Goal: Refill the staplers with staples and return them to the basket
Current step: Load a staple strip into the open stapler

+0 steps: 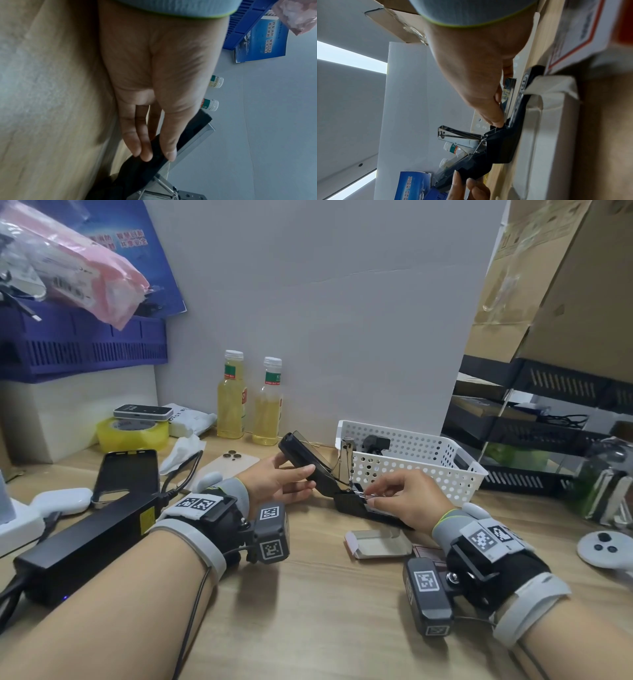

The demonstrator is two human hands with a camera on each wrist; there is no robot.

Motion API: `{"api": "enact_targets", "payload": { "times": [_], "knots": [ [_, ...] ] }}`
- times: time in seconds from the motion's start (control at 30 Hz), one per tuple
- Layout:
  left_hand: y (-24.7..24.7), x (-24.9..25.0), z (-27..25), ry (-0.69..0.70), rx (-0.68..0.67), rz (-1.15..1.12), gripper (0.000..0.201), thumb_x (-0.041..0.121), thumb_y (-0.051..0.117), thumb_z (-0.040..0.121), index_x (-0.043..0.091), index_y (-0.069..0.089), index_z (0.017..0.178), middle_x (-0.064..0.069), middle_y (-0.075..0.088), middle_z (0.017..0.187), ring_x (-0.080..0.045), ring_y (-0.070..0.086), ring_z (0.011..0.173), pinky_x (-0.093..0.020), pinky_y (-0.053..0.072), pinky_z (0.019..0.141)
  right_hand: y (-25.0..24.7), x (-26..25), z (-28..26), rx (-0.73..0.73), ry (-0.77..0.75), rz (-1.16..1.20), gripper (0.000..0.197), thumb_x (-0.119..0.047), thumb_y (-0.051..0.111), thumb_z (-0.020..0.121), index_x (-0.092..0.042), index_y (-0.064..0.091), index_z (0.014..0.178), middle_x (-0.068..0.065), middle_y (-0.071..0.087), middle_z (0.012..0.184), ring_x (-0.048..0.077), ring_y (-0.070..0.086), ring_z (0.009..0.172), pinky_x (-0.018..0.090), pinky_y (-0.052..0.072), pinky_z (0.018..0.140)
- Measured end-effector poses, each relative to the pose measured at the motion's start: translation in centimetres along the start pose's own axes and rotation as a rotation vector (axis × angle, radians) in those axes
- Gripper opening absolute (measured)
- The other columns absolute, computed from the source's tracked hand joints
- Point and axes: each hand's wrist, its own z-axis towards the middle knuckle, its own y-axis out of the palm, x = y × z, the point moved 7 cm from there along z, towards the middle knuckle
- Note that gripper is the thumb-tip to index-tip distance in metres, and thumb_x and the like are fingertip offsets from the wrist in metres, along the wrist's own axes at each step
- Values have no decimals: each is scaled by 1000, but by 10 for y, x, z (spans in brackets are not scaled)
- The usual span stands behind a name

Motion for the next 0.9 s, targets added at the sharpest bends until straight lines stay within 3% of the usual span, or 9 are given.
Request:
{"api": "enact_targets", "payload": {
  "times": [0.1,0.3,0.53,0.7,0.9],
  "knots": [
    [1,0,0,9,-6,0,32,3,71,82,17,62,108,-14,74,95,-27,71,83,-33,61,70,-1,-1,1,11,-11,-50,11,-26,80,77,-29,80,87,-1,71,82,12,65,81,20,49,72],
    [-1,0,1,2,-1,3,34,3,71,83,17,61,112,-14,75,95,-27,72,83,-33,61,67,2,-6,3,-4,-14,-108,9,-28,81,76,-29,79,85,-2,73,87,13,66,86,28,53,78],
    [-2,0,2,-1,10,0,36,4,73,80,18,61,112,-14,77,92,-28,71,87,-36,61,73,7,1,4,-32,12,-67,9,-27,81,77,-23,78,85,-14,69,79,3,62,78,19,45,70],
    [0,0,1,0,2,-4,37,4,73,79,18,61,111,-14,75,95,-28,71,87,-34,61,70,0,-2,5,81,3,-10,7,-24,79,79,-23,77,85,-11,67,76,6,62,77,17,46,69],
    [-2,0,2,8,7,-10,36,4,73,80,18,62,111,-14,74,97,-28,71,87,-35,61,73,11,-4,8,23,23,24,8,-22,79,80,-20,75,86,-9,72,80,5,66,78,17,50,72]
  ]
}}
